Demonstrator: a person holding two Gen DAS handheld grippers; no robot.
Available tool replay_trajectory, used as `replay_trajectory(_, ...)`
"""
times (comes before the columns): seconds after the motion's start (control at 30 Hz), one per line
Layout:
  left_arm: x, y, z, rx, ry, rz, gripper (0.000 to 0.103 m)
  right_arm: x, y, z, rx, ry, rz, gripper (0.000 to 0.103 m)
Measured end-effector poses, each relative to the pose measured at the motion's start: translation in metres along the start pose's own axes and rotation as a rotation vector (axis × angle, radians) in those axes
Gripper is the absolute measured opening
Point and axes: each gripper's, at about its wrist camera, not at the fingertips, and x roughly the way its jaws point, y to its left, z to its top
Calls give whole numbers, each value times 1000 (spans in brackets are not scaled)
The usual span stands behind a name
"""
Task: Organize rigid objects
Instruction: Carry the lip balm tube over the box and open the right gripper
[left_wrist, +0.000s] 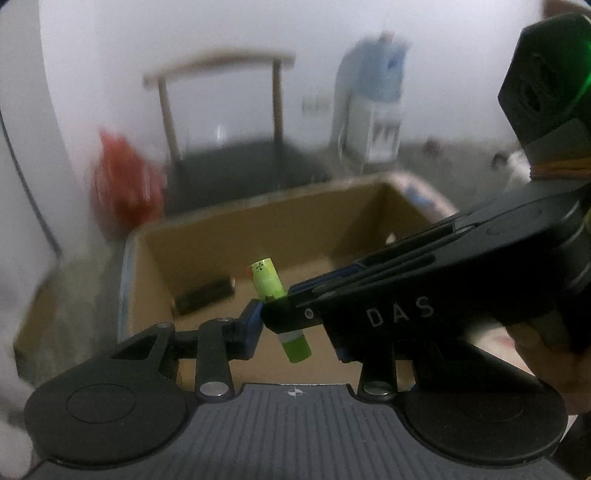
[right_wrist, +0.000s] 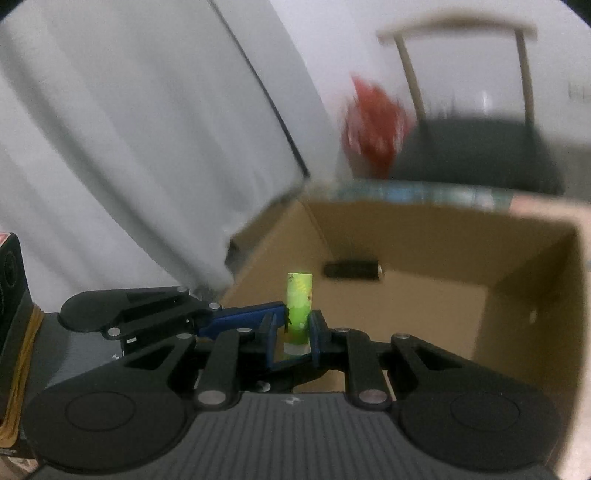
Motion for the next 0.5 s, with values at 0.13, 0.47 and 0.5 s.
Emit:
replay_trajectory(0.13,38,19,8,-52,157,0,37,47,-31,16,89,121,18,20)
replay_trajectory(0.47,75,39,23,-147,256,40,39,82,-57,29,148,163,-15,20)
replay_trajectory(0.5,74,38,23,-146,252,39,39,72,-54,24,154,154,-10,20)
